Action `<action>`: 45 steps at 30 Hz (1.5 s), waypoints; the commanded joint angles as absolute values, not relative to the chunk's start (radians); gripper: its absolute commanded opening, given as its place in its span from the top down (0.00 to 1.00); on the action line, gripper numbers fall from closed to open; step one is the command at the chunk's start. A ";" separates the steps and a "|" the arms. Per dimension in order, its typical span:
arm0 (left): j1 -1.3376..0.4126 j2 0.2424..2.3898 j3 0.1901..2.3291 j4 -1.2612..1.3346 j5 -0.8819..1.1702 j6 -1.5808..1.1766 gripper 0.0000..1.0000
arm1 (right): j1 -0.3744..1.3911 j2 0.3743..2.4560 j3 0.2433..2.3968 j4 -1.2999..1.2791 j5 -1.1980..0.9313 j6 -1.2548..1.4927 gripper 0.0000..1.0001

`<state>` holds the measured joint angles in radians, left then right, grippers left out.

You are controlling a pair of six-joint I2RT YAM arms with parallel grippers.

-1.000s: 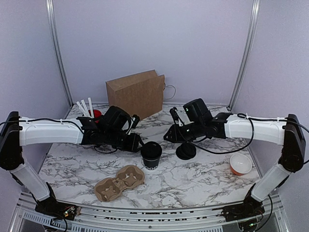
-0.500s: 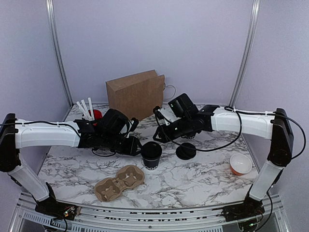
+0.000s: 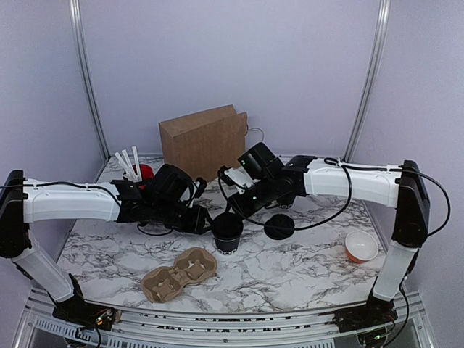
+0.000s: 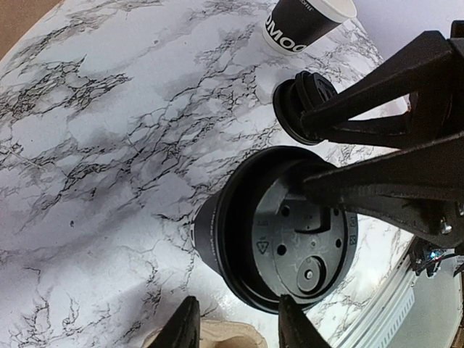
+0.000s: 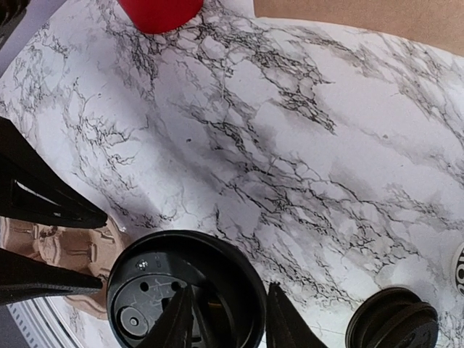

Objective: Pack the takeout coffee

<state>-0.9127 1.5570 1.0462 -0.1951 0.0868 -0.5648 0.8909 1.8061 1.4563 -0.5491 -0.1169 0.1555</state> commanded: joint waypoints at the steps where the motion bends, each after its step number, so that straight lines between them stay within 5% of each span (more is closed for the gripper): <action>1: -0.902 1.532 1.039 -0.206 0.081 -0.558 0.63 | 0.909 1.836 1.521 -0.606 -0.059 0.137 0.67; 18: -0.879 1.546 1.036 -0.193 0.123 -0.532 0.64 | 0.941 1.767 1.459 -0.625 0.024 0.403 0.75; 32: -0.870 1.541 1.044 -0.181 0.122 -0.538 0.64 | 0.972 1.662 1.361 -0.499 0.106 0.617 0.65; 45: -0.868 1.594 1.109 -0.181 0.124 -0.565 0.64 | 0.811 1.625 1.208 -0.303 -0.194 0.524 0.71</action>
